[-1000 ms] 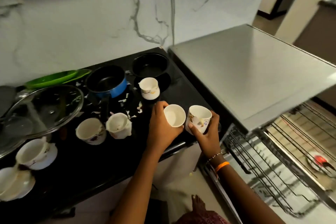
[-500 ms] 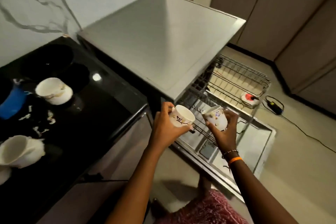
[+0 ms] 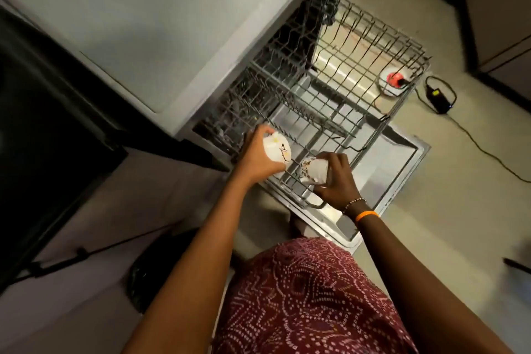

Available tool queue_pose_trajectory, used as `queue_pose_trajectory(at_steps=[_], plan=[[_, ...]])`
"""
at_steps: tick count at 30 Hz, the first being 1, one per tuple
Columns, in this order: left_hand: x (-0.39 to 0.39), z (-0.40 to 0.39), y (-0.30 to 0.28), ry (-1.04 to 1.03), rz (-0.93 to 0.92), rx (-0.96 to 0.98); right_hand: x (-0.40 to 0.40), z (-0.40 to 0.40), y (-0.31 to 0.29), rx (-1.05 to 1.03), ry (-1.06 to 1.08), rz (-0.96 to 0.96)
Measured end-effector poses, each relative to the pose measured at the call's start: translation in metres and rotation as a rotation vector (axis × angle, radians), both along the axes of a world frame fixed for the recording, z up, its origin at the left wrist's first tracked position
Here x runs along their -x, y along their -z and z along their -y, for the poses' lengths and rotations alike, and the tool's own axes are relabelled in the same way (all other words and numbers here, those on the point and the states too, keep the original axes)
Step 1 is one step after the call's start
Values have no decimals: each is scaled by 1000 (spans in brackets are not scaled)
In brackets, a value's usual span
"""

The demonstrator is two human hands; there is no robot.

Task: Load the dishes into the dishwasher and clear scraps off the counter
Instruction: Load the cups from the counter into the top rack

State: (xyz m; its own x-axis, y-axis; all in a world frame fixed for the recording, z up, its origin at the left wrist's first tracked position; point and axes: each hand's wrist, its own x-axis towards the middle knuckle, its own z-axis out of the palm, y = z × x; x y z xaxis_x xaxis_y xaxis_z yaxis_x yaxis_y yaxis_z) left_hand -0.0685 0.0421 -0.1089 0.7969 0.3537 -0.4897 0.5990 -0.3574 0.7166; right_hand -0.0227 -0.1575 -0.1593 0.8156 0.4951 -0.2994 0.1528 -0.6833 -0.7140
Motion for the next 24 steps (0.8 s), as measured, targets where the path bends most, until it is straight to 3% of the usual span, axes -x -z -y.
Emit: queue_pose_trajectory(at_steps=[9,18,24], plan=[[-24,25,54,350,-90,-469,-16,1,38,213,-303,13],[-42,32,83,560,-210,-524,-23,-6,50,404,-473,38],[-41,42,96,518,-347,-479,-26,-13,61,484,-543,9]])
